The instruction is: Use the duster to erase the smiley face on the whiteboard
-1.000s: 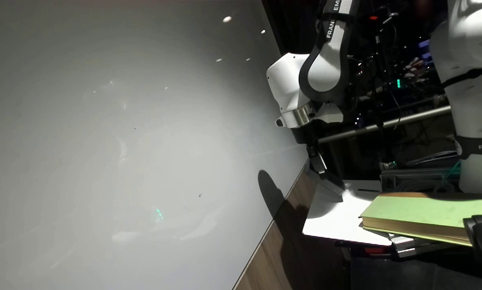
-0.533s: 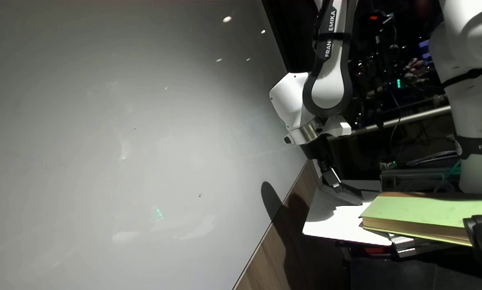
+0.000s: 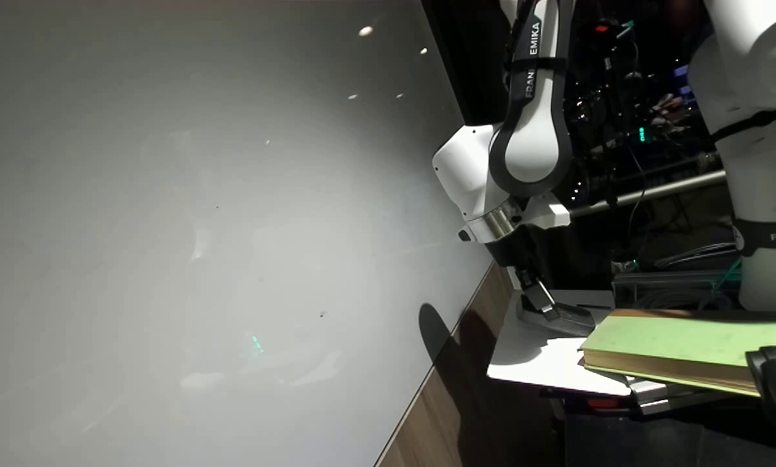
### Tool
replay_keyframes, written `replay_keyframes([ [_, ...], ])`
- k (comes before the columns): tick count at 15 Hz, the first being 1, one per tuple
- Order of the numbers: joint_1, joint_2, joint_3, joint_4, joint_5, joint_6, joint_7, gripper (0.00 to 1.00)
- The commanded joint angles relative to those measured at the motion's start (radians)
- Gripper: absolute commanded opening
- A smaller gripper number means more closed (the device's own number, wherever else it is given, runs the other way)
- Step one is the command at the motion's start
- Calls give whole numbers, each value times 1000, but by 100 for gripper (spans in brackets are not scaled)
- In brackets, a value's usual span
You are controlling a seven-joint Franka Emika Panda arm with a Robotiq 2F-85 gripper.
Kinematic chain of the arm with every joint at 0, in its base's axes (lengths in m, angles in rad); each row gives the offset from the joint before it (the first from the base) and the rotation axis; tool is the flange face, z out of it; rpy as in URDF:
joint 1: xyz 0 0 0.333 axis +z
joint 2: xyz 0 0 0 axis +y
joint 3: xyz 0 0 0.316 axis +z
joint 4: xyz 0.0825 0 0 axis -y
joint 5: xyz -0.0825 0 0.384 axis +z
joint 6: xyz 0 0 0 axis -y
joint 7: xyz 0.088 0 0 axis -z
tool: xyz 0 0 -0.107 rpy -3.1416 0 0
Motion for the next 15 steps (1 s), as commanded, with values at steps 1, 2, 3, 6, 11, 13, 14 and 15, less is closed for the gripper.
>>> replay_keyframes([
  [1, -14, 20, -15, 22, -1, 30, -5, 27],
  [2, -18, 23, -18, 32, -4, 31, -5, 27],
  [3, -21, 24, -20, 39, -3, 31, -6, 27],
  [6, -29, 27, -22, 46, -12, 42, 1, 77],
  [11, -37, 30, -31, 39, -14, 40, -7, 100],
  [13, -42, 29, -39, 39, -9, 34, -17, 100],
  [14, -46, 20, -44, 39, -3, 28, -27, 100],
  [15, -47, 3, -50, 39, 19, 26, -51, 100],
])
